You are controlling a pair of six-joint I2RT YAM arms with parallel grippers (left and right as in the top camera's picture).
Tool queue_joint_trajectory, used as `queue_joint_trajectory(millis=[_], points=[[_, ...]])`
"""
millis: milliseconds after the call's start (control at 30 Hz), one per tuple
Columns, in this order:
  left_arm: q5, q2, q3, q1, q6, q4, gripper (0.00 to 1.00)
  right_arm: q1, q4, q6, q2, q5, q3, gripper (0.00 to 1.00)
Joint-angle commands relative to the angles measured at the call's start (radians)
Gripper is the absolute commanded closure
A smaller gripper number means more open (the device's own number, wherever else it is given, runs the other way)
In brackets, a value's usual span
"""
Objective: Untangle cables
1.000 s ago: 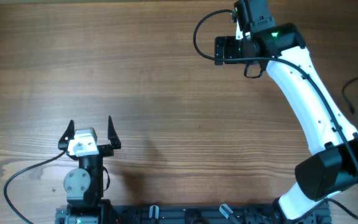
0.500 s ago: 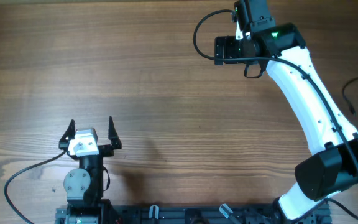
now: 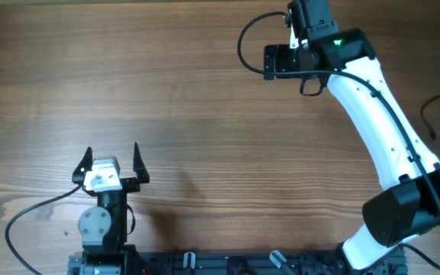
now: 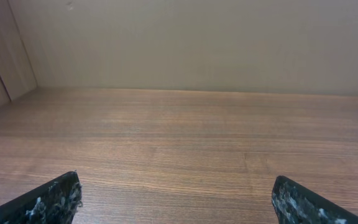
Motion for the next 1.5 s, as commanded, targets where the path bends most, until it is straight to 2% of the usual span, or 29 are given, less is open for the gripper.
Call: queue_joint_trajectory(millis=[0, 233, 333, 533, 867, 1000, 1300, 1467], points=[[0.016, -0.010, -0.002, 0.008, 0.019, -0.005, 0.00, 0.002, 0.003, 0.016, 0.019, -0.006, -0.005, 0.00], [0.016, -0.010, -0.002, 0.008, 0.019, -0.005, 0.00, 0.002, 0.015, 0.011, 0.019, 0.000, -0.005, 0.00], [0.016, -0.010, -0.002, 0.008, 0.019, -0.005, 0.00, 0.002, 0.029, 0.012, 0.014, 0.060, -0.007, 0.00], [0.016, -0.010, -0.002, 0.008, 0.019, -0.005, 0.00, 0.000, 0.156, -0.070, -0.071, 0.097, -0.126, 0.00], [0.016, -0.010, -0.002, 0.008, 0.019, -0.005, 0.01, -0.055, 0.423, -0.071, -0.435, 0.069, -0.554, 0.00], [0.016, -0.010, -0.002, 0.008, 0.019, -0.005, 0.00, -0.095, 0.517, -0.147, -0.576, -0.014, -0.682, 0.00], [0.016, -0.010, -0.002, 0.008, 0.019, -0.005, 0.00, -0.119, 0.802, -0.141, -0.946, -0.029, -1.063, 0.00], [0.016, -0.010, -0.002, 0.008, 0.019, -0.005, 0.00, -0.120, 0.843, -0.112, -1.137, -0.028, -1.254, 0.00]])
